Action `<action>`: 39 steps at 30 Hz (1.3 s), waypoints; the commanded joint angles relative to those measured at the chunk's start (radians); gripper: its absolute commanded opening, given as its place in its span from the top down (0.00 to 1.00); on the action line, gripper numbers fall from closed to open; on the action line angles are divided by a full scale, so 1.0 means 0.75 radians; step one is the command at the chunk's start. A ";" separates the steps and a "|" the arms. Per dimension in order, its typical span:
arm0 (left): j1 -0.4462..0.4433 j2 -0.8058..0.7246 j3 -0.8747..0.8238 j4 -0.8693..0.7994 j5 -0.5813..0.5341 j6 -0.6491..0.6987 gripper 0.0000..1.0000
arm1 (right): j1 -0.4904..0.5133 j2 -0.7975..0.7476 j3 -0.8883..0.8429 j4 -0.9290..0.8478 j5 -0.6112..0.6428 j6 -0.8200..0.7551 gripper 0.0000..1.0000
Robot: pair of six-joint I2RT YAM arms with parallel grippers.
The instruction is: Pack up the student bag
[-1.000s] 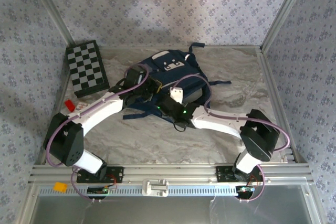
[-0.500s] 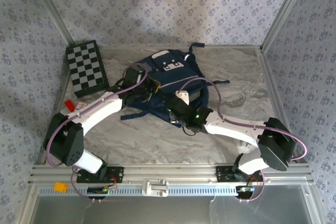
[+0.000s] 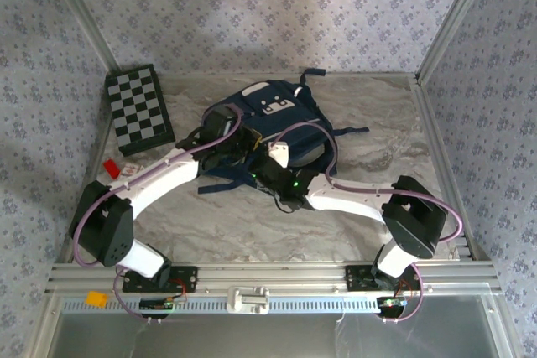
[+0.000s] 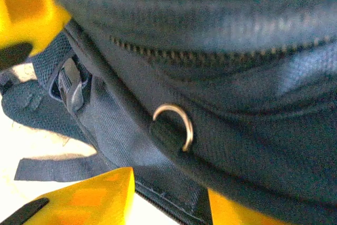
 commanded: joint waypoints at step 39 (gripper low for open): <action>0.103 -0.029 0.102 -0.064 -0.086 0.172 1.00 | -0.092 -0.194 -0.158 -0.185 0.035 0.104 1.00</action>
